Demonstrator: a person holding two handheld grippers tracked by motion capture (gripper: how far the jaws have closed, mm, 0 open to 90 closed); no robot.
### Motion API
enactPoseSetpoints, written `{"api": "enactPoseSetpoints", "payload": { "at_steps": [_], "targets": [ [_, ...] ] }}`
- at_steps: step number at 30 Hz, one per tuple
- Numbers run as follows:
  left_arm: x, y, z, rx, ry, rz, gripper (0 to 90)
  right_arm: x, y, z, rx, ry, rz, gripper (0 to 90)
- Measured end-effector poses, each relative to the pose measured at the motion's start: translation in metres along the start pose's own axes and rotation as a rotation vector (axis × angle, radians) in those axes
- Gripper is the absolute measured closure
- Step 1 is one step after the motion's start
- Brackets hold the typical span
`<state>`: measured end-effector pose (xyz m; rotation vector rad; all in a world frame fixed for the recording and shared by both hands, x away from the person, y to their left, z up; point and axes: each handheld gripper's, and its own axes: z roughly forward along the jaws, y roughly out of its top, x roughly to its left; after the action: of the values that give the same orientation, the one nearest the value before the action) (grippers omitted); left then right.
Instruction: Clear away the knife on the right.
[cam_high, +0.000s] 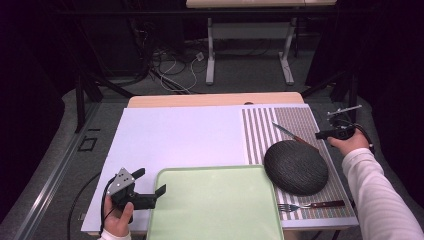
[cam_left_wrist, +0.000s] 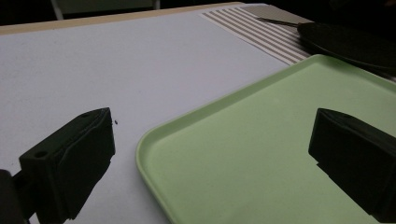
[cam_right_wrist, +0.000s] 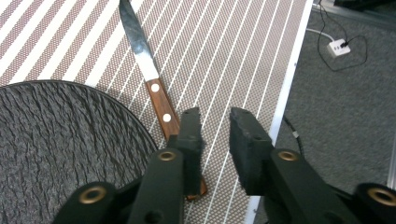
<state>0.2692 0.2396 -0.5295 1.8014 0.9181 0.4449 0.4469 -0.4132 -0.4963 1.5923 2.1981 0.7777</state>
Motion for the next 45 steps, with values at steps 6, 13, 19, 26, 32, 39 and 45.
{"api": "enactPoseSetpoints", "payload": {
  "at_steps": [6,13,19,26,32,39,45],
  "targets": [
    [0.0,0.0,0.0,-0.002,-0.002,0.001,0.6,0.005,0.014,-0.004,-0.008,-0.005,-0.051,64.9],
    [0.0,0.0,0.0,-0.004,-0.003,0.0,0.6,0.013,0.027,-0.002,-0.054,-0.03,-0.125,53.5],
    [0.001,0.0,0.0,-0.007,0.001,-0.001,0.6,0.019,0.034,0.001,-0.043,-0.029,-0.173,50.3],
    [0.001,0.0,0.0,-0.004,-0.002,-0.001,0.6,0.022,0.042,0.002,-0.054,-0.042,-0.197,43.2],
    [0.001,0.0,0.0,-0.004,-0.003,-0.002,0.6,0.026,0.045,0.006,-0.044,-0.039,-0.237,43.0],
    [0.001,0.0,0.0,-0.006,-0.003,-0.003,0.6,0.033,0.048,0.018,-0.008,-0.006,-0.34,45.9],
    [0.001,0.0,0.0,-0.005,-0.002,-0.003,0.6,0.04,0.048,0.029,0.058,0.025,-0.359,53.5]
  ]
}}
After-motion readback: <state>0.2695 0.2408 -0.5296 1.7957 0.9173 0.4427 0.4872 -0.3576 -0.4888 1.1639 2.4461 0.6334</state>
